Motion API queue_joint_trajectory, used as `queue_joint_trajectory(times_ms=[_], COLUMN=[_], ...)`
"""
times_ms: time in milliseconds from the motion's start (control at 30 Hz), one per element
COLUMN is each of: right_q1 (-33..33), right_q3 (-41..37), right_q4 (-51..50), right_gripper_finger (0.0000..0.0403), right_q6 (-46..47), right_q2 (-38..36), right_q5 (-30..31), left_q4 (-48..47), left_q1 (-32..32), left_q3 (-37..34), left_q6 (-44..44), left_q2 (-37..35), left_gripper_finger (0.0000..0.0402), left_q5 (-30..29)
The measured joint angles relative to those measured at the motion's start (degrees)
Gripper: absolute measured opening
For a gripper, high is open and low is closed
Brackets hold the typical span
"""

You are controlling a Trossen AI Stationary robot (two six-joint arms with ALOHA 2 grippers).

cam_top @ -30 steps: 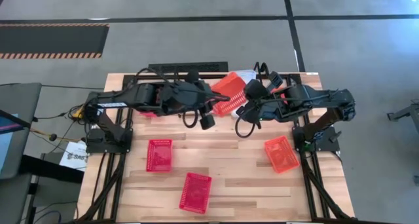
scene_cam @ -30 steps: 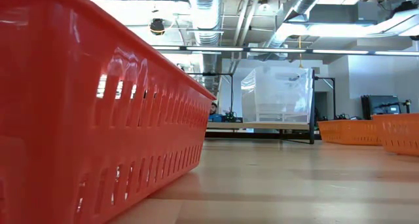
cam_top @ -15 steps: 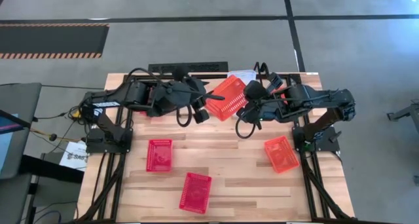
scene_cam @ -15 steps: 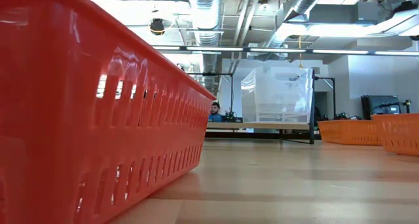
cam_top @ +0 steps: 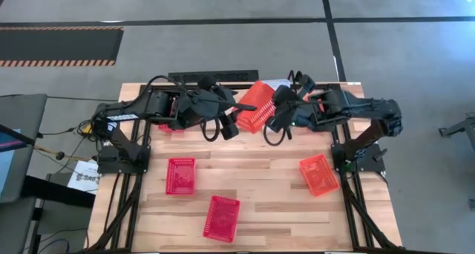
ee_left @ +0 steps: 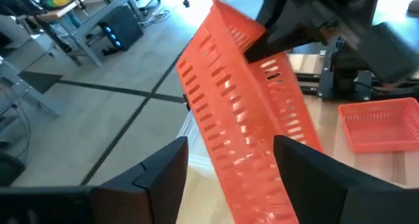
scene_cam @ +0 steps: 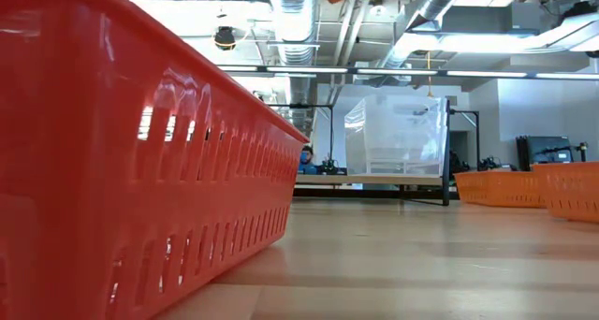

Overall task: Stack baskets on shelf by color
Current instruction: Put the bottom orange bin on the shelf

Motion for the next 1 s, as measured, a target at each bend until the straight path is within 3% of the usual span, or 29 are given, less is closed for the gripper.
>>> queue_joint_trajectory(times_ms=[300,567,1000], right_q1=[-5.4,-4.0,-1.8], right_q3=[-0.3,-0.3,-0.3], right_q4=[-1.2,1.9,9.0], right_gripper_finger=[0.0001,0.0001,0.0001], right_q6=[-3.6,-3.7,-7.7], right_q2=[0.0,0.6,0.6], right_q5=[-3.3,-4.7,-4.8], left_q4=[-3.0,-4.4,-5.2], left_q1=[-0.1,2.1,7.5], left_q3=[0.0,0.0,0.0], left_q6=[0.1,0.4,-0.4], left_q2=[0.0,0.0,3.7], left_gripper_finger=[0.0223,0.0223,0.022], left_q5=[1.2,-1.5,3.4])
